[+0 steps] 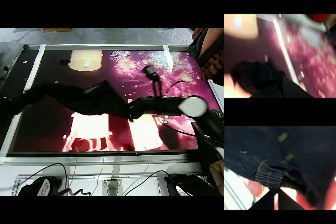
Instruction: Fold the clothes and pants, and hang the long-sleeved shirts on hangers.
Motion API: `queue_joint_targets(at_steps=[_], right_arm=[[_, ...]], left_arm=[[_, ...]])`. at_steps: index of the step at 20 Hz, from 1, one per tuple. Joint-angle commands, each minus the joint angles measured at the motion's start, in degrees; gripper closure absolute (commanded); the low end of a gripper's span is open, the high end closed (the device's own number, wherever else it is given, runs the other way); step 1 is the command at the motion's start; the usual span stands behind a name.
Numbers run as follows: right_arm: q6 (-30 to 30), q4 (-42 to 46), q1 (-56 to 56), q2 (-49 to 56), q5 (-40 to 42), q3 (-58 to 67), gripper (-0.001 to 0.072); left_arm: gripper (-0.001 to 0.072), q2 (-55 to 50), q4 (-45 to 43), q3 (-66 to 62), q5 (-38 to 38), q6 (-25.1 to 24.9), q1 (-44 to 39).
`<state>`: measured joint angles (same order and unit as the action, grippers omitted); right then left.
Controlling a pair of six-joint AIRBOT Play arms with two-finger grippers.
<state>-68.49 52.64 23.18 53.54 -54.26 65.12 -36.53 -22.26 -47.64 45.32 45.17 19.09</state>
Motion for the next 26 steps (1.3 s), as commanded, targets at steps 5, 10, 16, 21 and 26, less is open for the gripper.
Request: queue_joint_targets(at_steps=[5,10,16,21,26], right_arm=[[0.02,-3.56,0.09,-13.53,1.2,12.17,0.0682],[-5.25,-3.74,0.09,-15.06,1.33,15.93,0.0683],[-14.03,8.02,0.07,2.25,-0.81,13.99,0.0682],[-14.64,13.03,-0.39,21.33,6.27,13.86,0.0682],[-15.06,14.38,-8.48,29.03,7.28,13.86,0.0682]], left_arm=[[0.0704,27.91,0.52,-4.76,-16.81,1.75,0.04],[0.0708,26.86,-3.65,-5.18,-5.4,23.76,0.07],[0.0706,2.43,-10.29,-5.16,6.1,25.27,-2.27],[0.0705,-24.68,-10.32,-5.57,-6.01,19.74,-16.72],[0.0706,-34.67,-10.82,-6.95,-10.62,22.14,-19.71]])
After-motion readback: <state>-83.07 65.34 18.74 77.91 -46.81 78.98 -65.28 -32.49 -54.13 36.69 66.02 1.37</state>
